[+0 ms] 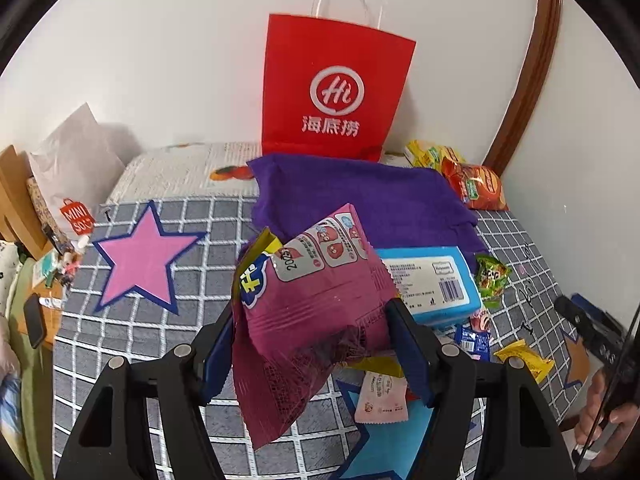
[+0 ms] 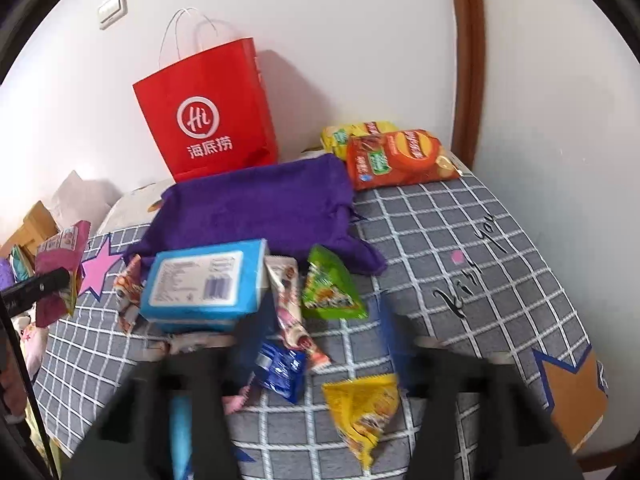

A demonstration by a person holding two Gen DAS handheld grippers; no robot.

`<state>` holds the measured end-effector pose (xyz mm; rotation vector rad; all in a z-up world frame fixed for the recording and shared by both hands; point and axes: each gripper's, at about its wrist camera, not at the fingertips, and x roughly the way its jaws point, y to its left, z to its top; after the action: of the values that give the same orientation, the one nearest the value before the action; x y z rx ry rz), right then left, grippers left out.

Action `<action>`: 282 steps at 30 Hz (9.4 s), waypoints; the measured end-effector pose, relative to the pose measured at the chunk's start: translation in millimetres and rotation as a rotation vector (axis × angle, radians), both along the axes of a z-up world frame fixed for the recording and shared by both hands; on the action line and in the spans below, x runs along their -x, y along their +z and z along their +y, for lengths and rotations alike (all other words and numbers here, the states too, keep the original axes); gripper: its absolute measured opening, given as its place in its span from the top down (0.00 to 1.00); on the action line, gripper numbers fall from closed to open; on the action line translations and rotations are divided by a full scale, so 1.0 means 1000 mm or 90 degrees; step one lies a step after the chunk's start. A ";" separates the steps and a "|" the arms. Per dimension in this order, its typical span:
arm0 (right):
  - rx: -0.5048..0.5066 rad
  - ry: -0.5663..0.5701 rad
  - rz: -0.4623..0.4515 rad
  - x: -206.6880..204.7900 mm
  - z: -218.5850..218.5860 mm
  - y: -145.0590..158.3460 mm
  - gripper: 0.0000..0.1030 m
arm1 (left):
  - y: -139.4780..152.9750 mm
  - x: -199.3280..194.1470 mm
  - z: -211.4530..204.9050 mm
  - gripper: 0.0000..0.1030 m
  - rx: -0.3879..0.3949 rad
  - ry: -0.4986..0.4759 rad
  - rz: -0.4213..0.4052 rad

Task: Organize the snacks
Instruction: 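Grasp the yellow triangular bag with the right tool while the left tool lifts the pink bag, then carry both bags onto the purple towel and open both tools to release them, then grasp the panda-print pink bag with the left tool while the right tool grasps the green bag, then carry both bags onto the purple towel and open both tools to release them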

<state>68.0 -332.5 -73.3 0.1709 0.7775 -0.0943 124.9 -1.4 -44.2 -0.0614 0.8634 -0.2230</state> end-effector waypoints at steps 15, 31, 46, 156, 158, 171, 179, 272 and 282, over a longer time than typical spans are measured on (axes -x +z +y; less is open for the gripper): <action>0.011 -0.008 0.115 0.023 -0.002 -0.085 0.37 | -0.019 0.002 -0.012 0.33 0.009 -0.019 0.028; -0.019 0.006 0.066 0.005 -0.004 -0.044 0.61 | -0.009 -0.013 -0.016 0.33 0.005 -0.023 0.023; -0.018 0.055 -0.019 -0.069 0.020 0.035 0.61 | 0.013 -0.057 -0.026 0.33 -0.018 -0.026 -0.002; -0.032 0.032 0.108 -0.107 -0.014 -0.088 0.35 | -0.036 -0.067 0.029 0.14 -0.035 0.063 0.066; -0.030 0.032 0.112 -0.110 -0.013 -0.092 0.38 | -0.040 -0.068 0.030 0.14 -0.026 0.062 0.072; -0.051 0.038 0.096 -0.091 -0.021 -0.080 0.54 | -0.076 -0.086 0.012 0.14 0.000 0.052 0.128; -0.043 0.033 0.083 -0.080 -0.021 -0.065 0.54 | -0.096 -0.100 0.016 0.40 0.036 0.061 0.171; -0.016 0.120 0.125 -0.226 0.024 -0.072 0.55 | -0.053 -0.188 -0.037 0.60 0.039 -0.035 0.082; -0.008 0.125 0.145 -0.236 0.026 -0.082 0.54 | -0.060 -0.193 -0.043 0.60 0.001 -0.028 0.065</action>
<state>304.3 -306.1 -155.4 0.0960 1.0189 0.0791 317.9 -44.8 -104.5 -0.0552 0.9671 -0.2641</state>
